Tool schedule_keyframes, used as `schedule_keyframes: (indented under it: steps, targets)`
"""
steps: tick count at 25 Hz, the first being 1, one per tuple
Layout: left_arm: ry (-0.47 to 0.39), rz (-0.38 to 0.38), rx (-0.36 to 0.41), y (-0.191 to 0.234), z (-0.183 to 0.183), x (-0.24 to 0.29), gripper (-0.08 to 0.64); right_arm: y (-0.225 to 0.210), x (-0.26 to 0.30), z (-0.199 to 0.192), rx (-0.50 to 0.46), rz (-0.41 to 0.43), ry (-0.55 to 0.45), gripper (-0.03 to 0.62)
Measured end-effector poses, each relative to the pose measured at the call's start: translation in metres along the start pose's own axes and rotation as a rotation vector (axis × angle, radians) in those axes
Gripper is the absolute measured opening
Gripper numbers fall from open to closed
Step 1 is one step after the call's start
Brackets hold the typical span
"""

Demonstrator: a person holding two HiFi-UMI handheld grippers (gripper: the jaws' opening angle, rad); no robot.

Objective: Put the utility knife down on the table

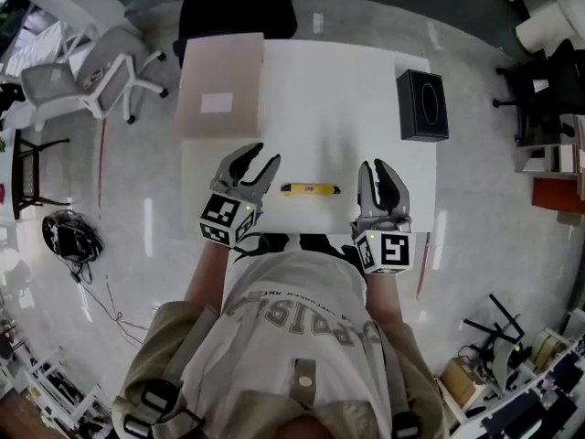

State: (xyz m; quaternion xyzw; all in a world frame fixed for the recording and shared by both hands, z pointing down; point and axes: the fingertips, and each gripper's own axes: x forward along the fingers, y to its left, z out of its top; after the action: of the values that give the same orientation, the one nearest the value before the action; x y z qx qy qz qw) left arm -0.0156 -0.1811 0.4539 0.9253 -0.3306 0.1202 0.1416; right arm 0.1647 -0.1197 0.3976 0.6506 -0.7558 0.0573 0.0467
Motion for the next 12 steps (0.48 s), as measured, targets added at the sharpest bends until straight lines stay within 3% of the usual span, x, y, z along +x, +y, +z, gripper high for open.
schedule_keyframes:
  steps: [5,12]
  targets:
    - [-0.208,0.167,0.110,0.007,0.049,-0.030,0.164,-0.006,-0.016,0.024,0.011,-0.098,-0.086,0.067]
    - [-0.302,0.212,0.187,0.003,0.080,-0.053,0.124,-0.005,-0.036,0.044,0.006,-0.173,-0.155,0.017]
